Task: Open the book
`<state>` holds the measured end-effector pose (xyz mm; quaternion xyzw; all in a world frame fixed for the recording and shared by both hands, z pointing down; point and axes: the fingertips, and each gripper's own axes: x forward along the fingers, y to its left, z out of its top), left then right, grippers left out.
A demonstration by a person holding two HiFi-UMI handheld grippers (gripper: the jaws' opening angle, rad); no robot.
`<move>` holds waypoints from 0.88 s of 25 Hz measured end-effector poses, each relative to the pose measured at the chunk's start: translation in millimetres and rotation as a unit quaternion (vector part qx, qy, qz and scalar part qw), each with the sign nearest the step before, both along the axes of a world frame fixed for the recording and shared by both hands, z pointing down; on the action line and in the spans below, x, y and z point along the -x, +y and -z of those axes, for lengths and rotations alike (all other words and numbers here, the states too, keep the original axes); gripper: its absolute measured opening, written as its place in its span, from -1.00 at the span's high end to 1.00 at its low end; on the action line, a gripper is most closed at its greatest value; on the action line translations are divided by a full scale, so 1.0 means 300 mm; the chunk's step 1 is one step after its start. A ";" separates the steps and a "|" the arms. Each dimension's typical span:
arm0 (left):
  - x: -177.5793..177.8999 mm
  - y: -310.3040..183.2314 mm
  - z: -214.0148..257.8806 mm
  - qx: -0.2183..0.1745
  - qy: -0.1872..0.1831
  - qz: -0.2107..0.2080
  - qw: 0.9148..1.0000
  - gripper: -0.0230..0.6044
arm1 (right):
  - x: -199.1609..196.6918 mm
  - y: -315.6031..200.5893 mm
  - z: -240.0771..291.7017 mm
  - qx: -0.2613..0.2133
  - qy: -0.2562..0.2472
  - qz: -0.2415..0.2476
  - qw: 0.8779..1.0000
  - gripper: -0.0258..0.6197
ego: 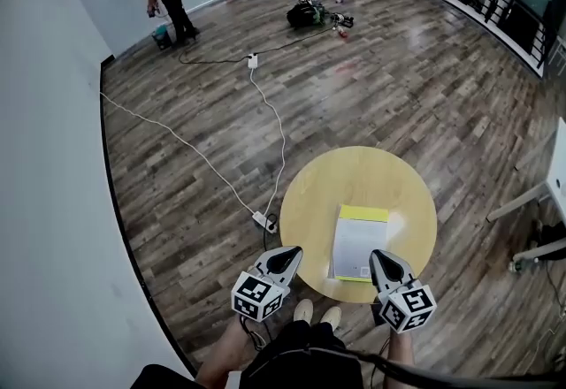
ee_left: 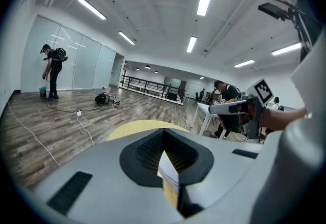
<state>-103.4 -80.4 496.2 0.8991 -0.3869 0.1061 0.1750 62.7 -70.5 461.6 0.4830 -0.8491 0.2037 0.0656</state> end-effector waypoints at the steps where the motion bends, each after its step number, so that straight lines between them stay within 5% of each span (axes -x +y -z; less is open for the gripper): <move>1: 0.002 0.008 -0.020 0.007 -0.002 0.002 1.000 0.94 | -0.007 0.007 -0.022 0.007 -0.002 -0.002 1.000 0.91; 13: -0.039 0.113 -0.297 0.088 -0.005 0.008 0.996 0.94 | -0.012 0.082 -0.314 0.086 -0.006 0.006 0.996 0.91; 22: -0.072 0.136 -0.358 0.108 -0.004 0.011 0.994 0.94 | 0.030 0.080 -0.463 0.144 0.009 0.012 0.989 0.91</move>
